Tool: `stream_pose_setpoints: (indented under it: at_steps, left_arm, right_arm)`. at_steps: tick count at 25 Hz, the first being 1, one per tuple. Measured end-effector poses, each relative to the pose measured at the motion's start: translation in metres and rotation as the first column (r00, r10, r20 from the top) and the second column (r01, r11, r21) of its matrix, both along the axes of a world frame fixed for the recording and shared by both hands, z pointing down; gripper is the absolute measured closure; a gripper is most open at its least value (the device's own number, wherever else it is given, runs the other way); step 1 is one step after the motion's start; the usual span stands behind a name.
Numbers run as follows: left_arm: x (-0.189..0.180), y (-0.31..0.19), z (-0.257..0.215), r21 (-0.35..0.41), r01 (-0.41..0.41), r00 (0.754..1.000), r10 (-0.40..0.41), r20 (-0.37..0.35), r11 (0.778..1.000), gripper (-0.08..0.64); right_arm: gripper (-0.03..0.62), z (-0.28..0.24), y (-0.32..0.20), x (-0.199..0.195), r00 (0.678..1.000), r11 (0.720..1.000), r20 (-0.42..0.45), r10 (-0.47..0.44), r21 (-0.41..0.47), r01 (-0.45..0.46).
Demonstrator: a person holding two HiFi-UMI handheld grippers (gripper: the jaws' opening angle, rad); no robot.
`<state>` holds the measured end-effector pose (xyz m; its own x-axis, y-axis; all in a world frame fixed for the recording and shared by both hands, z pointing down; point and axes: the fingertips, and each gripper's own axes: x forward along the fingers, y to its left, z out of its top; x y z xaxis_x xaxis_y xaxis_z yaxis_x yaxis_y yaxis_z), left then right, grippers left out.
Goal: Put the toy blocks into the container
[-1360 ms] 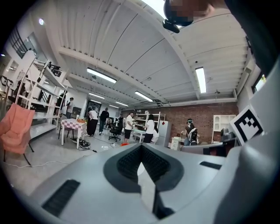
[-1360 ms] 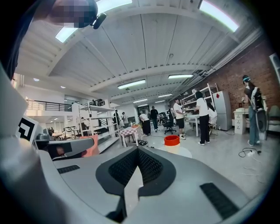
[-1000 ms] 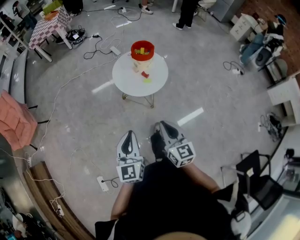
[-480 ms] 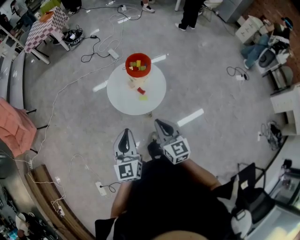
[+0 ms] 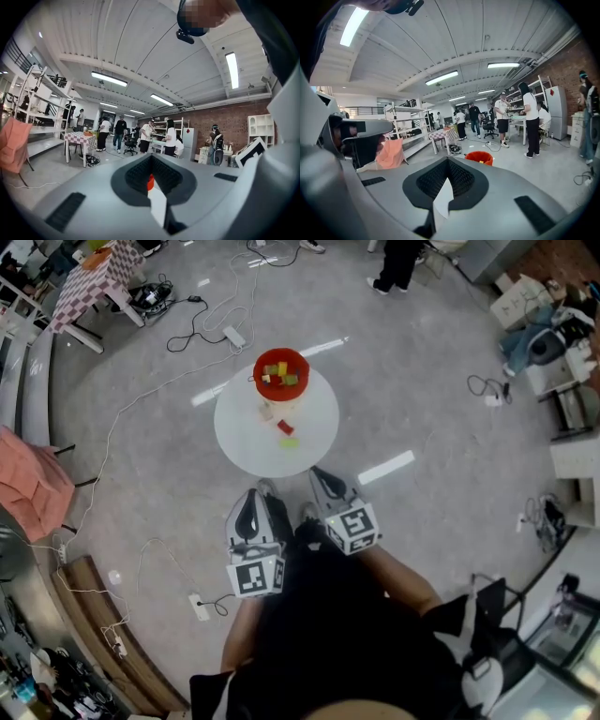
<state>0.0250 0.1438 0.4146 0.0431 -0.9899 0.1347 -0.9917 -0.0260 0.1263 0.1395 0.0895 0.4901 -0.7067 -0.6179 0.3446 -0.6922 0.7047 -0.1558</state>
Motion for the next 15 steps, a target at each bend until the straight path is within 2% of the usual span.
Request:
stream_pose_setpoints:
  at_steps: [3, 8, 15]
  left_arm:
    - [-0.006, -0.019, 0.005, -0.003, -0.012, 1.000, 0.012, 0.012, 1.000, 0.567]
    - [-0.015, -0.063, 0.006, 0.003, -0.031, 0.999, 0.031, -0.016, 1.000, 0.566]
    - [-0.042, -0.114, 0.016, -0.023, -0.069, 0.998, 0.068, -0.016, 0.997, 0.566]
  right_arm:
    - [0.606, 0.011, -0.017, -0.007, 1.000, 1.000, -0.010, -0.002, -0.015, 0.002]
    - [0.606, 0.030, -0.048, -0.018, 1.000, 0.999, -0.029, 0.012, -0.050, -0.013]
    - [0.606, 0.058, -0.091, -0.040, 0.998, 0.996, -0.040, 0.052, -0.068, -0.055]
